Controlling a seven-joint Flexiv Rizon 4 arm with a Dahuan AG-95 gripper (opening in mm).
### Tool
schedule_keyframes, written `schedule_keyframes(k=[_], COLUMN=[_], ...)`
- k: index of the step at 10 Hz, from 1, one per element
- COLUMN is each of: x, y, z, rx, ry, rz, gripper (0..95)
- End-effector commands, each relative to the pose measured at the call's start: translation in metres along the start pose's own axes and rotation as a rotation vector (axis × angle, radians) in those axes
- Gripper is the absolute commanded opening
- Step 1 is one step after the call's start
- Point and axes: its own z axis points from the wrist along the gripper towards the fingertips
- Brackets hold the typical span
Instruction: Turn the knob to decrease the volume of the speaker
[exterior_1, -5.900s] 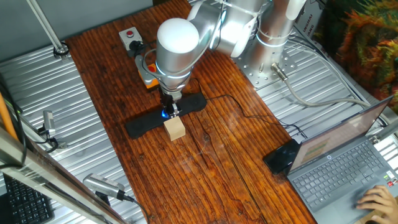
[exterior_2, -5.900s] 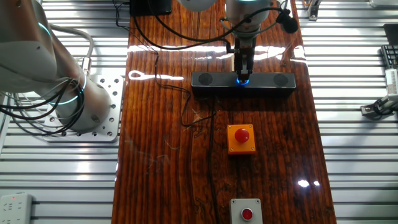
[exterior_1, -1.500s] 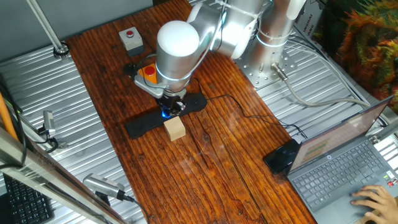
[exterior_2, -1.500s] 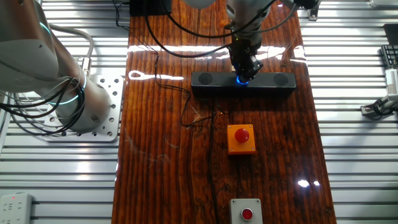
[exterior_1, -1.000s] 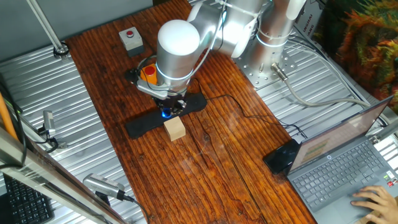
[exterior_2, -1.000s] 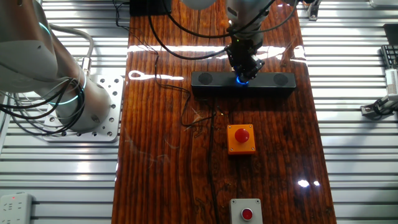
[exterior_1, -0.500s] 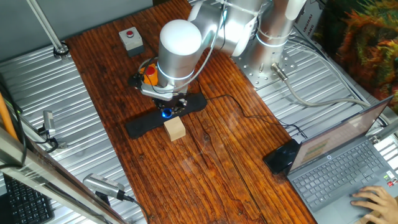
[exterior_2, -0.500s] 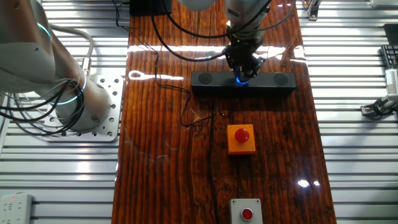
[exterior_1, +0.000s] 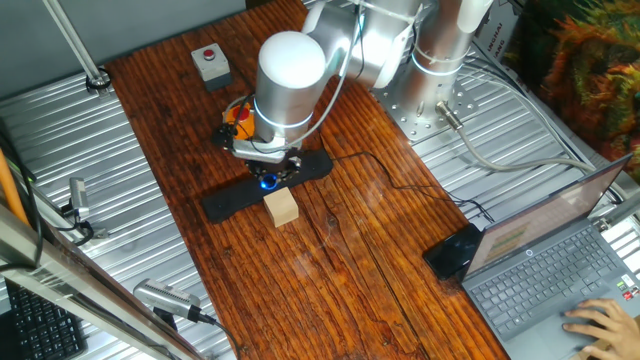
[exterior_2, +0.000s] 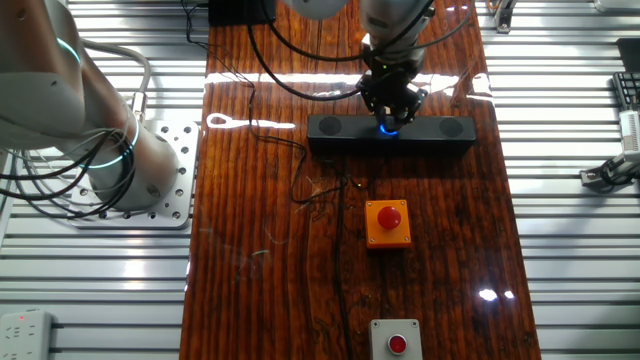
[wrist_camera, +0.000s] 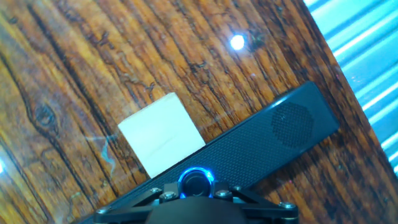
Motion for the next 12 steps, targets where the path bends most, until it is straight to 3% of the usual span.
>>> schedule_keyframes(k=[1,12], x=[0.0001,0.0002], y=[0.0007,0.0005], z=[0.0008,0.0002], rx=[0.006,0.038], ry=[-0.004,-0.003], rz=[-0.059,-0.305], gripper=[0.0,0.0])
